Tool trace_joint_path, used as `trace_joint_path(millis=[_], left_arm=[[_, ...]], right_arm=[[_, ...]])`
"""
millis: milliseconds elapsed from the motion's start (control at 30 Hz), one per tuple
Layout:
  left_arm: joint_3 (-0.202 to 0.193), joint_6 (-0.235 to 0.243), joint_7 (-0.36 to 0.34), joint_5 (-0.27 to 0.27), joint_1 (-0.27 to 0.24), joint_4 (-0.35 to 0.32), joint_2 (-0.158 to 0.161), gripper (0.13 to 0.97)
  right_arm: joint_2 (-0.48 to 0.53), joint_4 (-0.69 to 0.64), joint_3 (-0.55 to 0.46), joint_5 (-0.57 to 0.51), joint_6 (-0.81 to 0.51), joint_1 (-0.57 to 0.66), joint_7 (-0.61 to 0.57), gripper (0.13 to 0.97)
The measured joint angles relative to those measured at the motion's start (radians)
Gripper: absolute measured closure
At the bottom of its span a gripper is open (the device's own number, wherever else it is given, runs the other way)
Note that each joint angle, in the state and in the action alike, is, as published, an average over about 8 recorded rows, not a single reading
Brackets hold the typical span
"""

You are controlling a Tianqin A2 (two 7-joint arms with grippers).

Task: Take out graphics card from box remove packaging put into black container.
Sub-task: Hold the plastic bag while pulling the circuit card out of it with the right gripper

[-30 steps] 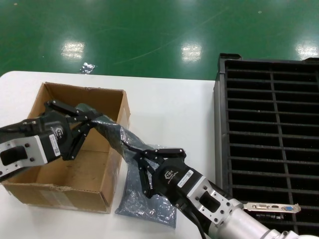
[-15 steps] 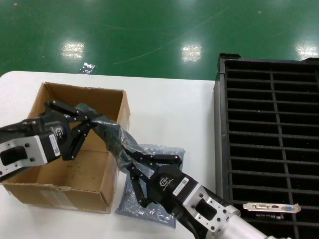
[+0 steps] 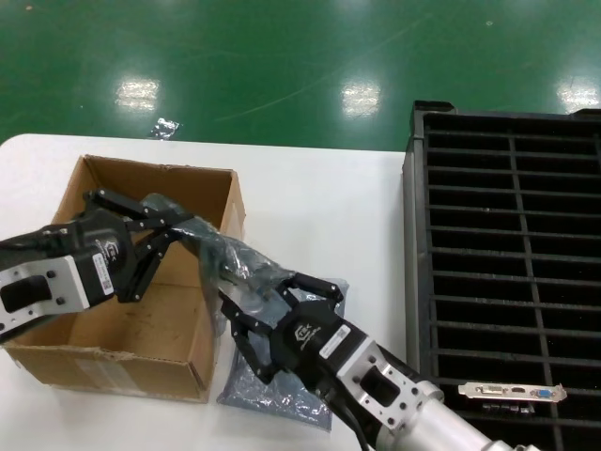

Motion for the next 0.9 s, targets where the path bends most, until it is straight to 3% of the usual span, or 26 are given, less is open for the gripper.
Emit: trace_joint_path(millis=[400,567,900], left_arm=[[0.000,0.000,0.000,0.000,0.000,0.000,0.000,0.958],[0.000,0.000,0.000,0.000,0.000,0.000,0.000,0.958],[0.000,0.000,0.000,0.000,0.000,0.000,0.000,0.958]], right_arm=[[-0.061,-0.046,0.062,-0.049,-0.010,-0.028,0.019,0.843],[-0.049,-0.032,0.052,-0.041,0.001,-0.026,0.016,0.896],[0.002,0.034,0.006,0.009,0.040,-0.017,-0.011,0.904]])
